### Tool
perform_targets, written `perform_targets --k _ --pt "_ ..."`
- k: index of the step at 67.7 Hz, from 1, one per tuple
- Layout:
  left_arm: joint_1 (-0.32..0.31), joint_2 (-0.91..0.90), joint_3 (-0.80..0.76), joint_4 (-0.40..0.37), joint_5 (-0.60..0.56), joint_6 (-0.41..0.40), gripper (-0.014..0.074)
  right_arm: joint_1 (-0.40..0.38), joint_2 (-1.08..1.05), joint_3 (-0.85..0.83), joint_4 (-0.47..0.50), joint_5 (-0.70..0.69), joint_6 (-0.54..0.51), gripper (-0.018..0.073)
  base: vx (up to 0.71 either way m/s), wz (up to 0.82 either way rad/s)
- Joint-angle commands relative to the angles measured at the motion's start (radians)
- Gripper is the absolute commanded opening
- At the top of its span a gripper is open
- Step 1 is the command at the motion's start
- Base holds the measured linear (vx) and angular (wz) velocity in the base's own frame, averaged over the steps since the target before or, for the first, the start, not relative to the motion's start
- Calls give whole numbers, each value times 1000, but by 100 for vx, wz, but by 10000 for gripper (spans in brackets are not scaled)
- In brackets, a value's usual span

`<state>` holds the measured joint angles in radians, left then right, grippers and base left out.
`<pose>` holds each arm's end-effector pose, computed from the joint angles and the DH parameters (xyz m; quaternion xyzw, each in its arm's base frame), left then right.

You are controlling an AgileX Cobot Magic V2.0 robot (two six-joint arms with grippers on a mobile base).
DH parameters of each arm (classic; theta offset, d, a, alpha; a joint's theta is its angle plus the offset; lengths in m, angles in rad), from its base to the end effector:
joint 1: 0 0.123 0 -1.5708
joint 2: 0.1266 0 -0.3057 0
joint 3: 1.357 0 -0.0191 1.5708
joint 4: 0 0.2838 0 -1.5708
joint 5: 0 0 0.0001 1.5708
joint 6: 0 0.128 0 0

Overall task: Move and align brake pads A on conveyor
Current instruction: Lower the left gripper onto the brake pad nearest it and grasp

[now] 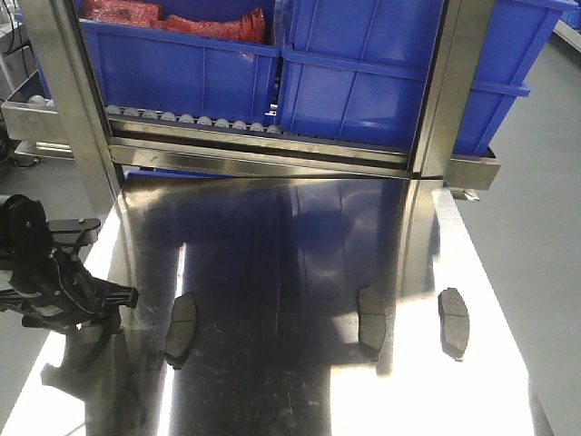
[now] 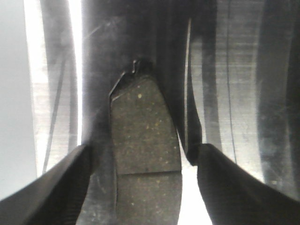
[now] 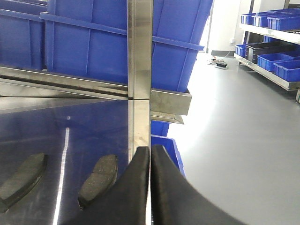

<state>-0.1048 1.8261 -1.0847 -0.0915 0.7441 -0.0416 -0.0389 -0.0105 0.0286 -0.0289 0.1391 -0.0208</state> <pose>0.3700 -0.0469 0.1233 0.0006 0.9957 -0.0400 0.0833 0.1057 -0.0046 0.1880 -0.0025 0.7314 -0.0316 0.6812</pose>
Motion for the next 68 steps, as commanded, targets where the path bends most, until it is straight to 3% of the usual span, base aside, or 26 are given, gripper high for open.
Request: perform_targets --k 1,10,23,43,68 --pt "-4 -23 -19 -8 -1 5 444 -8 -12 12 -4 -75 -4 -11 0 0" --pt "-4 -21 -19 -8 12 26 311 -8 -12 12 -4 -75 -4 -11 0 0" --pt "-4 -21 -19 -8 31 33 -9 -8 -12 12 -4 -75 -4 -11 0 0" --pt "-6 -80 -11 -8 50 35 -7 -8 -12 12 -4 -75 -4 -11 0 0" --pt "-6 -437 120 -5 -40 36 -7 -8 -12 12 -4 -75 -4 -11 0 0"
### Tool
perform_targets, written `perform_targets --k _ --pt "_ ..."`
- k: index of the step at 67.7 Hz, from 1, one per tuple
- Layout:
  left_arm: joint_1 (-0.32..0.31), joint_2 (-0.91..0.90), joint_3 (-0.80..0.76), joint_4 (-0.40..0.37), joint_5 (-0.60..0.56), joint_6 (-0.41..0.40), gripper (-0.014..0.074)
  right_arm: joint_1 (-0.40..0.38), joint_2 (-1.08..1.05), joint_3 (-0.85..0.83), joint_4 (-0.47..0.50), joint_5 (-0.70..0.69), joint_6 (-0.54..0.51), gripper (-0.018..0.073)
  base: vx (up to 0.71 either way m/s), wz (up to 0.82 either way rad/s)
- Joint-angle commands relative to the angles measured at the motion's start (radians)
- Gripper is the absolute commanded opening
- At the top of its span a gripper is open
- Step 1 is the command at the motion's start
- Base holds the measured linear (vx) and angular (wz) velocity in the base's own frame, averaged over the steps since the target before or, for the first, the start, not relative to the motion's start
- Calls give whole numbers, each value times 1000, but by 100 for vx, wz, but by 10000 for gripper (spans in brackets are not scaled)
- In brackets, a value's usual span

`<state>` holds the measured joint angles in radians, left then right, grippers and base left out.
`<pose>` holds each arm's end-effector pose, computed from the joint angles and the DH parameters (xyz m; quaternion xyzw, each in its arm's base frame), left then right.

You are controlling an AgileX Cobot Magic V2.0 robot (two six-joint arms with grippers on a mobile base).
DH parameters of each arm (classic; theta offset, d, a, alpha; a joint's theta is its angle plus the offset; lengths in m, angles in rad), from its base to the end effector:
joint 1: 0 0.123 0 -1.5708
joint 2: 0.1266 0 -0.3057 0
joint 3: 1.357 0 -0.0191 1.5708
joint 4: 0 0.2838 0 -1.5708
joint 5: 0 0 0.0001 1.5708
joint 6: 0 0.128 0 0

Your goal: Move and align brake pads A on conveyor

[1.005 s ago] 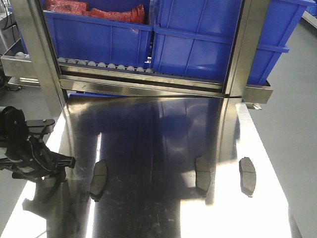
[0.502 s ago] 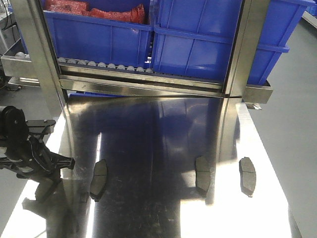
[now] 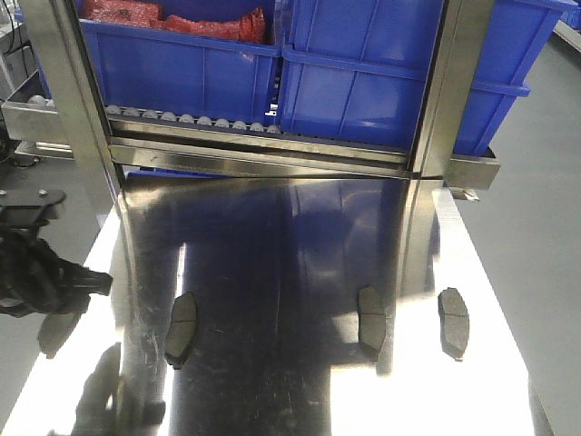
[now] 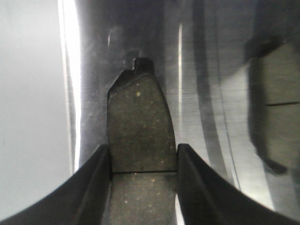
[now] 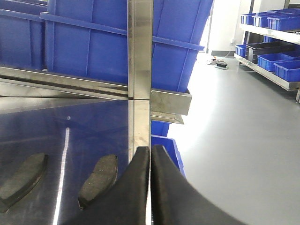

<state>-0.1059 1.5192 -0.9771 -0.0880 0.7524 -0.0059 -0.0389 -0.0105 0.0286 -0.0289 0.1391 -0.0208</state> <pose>0.3291 -0.0427 0.2009 0.0230 0.9827 -0.0454 0.1783 0.1057 -0.0046 0.1880 -0.0025 0.7314 -0.0316 0.6812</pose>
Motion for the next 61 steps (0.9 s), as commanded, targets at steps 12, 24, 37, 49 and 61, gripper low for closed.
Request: perform_targets --k 12,24,37,49,61 --pt "-4 -341 117 -11 -102 56 -7 -8 -12 12 -4 -75 -4 -11 0 0" --pt "-4 -546 241 -11 -199 77 -7 -8 -12 12 -4 -75 -4 -11 0 0" --pt "-4 -793 407 -61 -333 75 -7 -8 -12 12 -4 -75 -4 -11 0 0" --pt "-4 -1001 530 -74 -390 75 -7 -8 -12 12 -4 -75 -4 -11 0 0" --pt "-4 -1145 593 -71 -429 77 -6 -8 -12 12 -4 -75 -4 -11 0 0"
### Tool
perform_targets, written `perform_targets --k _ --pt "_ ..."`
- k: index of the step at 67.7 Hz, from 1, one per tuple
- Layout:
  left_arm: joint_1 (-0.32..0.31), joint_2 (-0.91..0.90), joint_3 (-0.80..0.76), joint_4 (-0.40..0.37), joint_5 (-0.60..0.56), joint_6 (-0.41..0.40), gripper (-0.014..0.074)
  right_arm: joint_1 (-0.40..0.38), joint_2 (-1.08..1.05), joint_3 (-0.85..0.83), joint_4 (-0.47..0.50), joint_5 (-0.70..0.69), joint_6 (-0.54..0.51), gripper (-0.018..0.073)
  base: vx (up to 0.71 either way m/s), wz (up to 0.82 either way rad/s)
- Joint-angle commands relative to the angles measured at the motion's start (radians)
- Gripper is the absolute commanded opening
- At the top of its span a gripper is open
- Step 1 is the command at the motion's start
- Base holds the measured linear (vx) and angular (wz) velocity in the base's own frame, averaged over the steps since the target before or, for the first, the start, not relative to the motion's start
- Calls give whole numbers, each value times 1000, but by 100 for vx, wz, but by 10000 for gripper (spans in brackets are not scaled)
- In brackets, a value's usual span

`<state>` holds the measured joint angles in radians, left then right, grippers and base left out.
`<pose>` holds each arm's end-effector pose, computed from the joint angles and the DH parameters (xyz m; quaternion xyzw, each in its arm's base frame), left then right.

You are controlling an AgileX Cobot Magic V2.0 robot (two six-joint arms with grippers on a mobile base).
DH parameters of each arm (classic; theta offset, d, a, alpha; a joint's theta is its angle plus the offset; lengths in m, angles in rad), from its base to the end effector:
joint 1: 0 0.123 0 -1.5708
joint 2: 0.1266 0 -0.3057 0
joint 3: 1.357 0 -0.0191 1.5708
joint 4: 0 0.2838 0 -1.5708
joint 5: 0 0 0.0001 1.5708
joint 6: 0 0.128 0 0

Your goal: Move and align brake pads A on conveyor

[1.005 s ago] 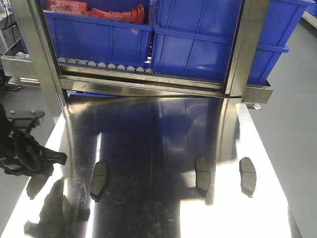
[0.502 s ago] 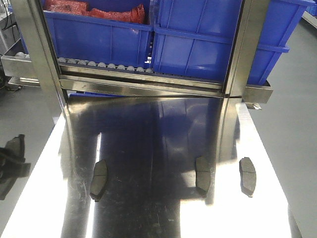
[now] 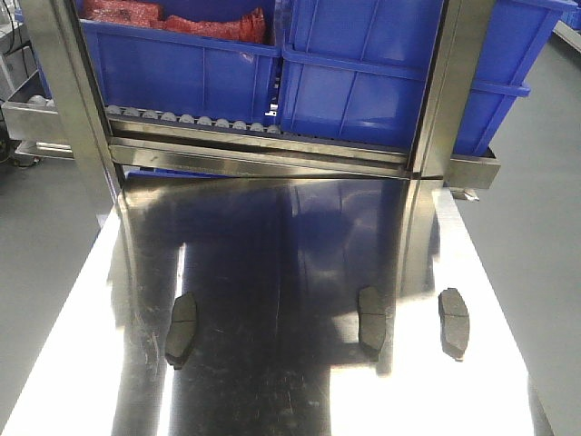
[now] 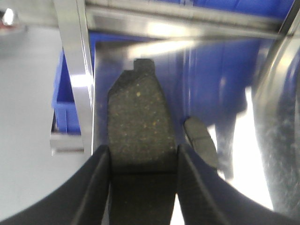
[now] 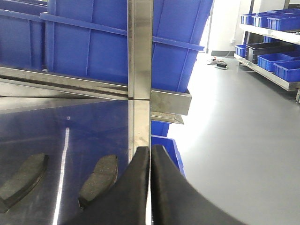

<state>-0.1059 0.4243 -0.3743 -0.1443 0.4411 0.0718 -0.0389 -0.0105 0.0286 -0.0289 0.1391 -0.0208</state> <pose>0.1384 -0.0226 0.2628 0.0366 0.8324 -0.0710 0.5483 0.1057 -0.0046 0.1880 -0.0025 0.7314 -0.0316 0.6812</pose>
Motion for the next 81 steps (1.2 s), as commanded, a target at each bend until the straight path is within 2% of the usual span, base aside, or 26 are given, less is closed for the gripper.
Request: perform_targets --k 1,11,73,81 --pt "-4 -57 -8 -15 -116 -1 -6 -8 -12 12 -4 -75 -4 -11 0 0" --pt "-4 -104 -8 -15 -103 -2 -6 -8 -12 12 -4 -75 -4 -11 0 0" --pt "-4 -103 -8 -15 -101 -2 -6 -8 -12 12 -4 -75 -4 -11 0 0" --pt "-4 -103 -8 -15 -101 -2 -6 -8 -12 9 -4 -132 -4 -11 0 0"
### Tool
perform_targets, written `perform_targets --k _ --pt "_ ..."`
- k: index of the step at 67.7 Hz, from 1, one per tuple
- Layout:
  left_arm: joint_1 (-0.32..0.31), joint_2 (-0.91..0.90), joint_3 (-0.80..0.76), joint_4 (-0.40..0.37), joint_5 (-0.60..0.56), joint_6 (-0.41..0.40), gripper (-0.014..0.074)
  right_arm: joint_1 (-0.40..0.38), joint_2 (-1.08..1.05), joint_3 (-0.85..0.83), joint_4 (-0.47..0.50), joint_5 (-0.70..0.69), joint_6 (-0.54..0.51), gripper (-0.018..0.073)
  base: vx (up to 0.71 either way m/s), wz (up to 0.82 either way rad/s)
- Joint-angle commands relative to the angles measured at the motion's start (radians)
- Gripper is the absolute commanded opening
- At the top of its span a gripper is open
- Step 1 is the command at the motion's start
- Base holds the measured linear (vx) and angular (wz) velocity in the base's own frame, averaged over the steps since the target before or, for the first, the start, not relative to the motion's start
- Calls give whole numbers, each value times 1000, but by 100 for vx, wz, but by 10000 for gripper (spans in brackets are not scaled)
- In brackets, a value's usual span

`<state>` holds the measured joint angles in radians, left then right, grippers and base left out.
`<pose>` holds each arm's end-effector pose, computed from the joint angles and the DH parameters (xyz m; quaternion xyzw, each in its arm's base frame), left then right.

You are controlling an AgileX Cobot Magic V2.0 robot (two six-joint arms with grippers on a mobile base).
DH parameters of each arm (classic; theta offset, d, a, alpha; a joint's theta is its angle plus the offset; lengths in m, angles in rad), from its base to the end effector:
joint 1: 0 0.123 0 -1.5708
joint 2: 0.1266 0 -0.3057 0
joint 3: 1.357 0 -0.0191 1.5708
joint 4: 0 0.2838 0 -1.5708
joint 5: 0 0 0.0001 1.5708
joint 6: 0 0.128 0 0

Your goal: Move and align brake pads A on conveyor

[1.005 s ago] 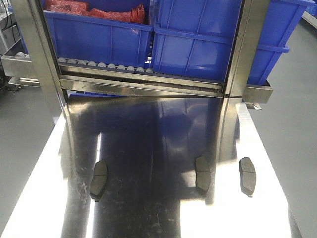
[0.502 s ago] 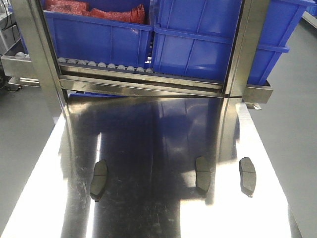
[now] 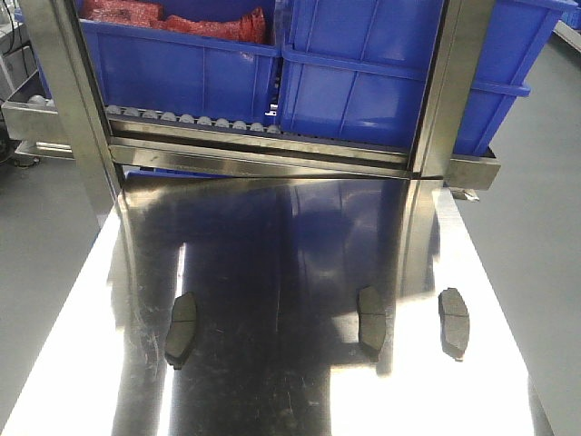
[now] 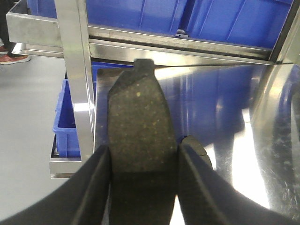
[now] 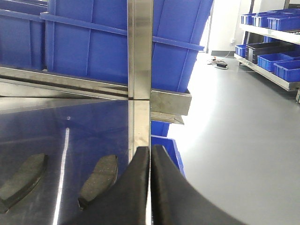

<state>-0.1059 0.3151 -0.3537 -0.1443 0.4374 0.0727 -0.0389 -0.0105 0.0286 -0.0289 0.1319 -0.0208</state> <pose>0.1230 -0.0209 0.2695 0.0372 0.8061 -0.0729 0.5862 0.1058 -0.0046 0.1889 -0.0025 0.7289 -0.0316 0.6838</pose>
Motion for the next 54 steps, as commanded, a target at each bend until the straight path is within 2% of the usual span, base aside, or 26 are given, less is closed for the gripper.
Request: perform_targets --k 1,15,25,34,45,54 --pt "-4 7 -29 -15 -98 -3 -6 -8 -12 9 -2 -132 -3 -11 0 0" --pt "-4 7 -29 -15 -98 -3 -6 -8 -9 -3 38 -363 11 -11 0 0" --pt "-4 7 -29 -15 -98 -3 -6 -8 82 -81 41 -366 30 -11 0 0" --pt "-4 7 -29 -15 -98 -3 -6 -8 254 -225 36 -244 42 -11 0 0" --pt "-4 7 -29 -15 -98 -3 -6 -8 473 -437 35 60 39 -11 0 0" --pt "-4 7 -29 -15 -98 -3 -6 -8 628 -586 35 313 -44 -11 0 0"
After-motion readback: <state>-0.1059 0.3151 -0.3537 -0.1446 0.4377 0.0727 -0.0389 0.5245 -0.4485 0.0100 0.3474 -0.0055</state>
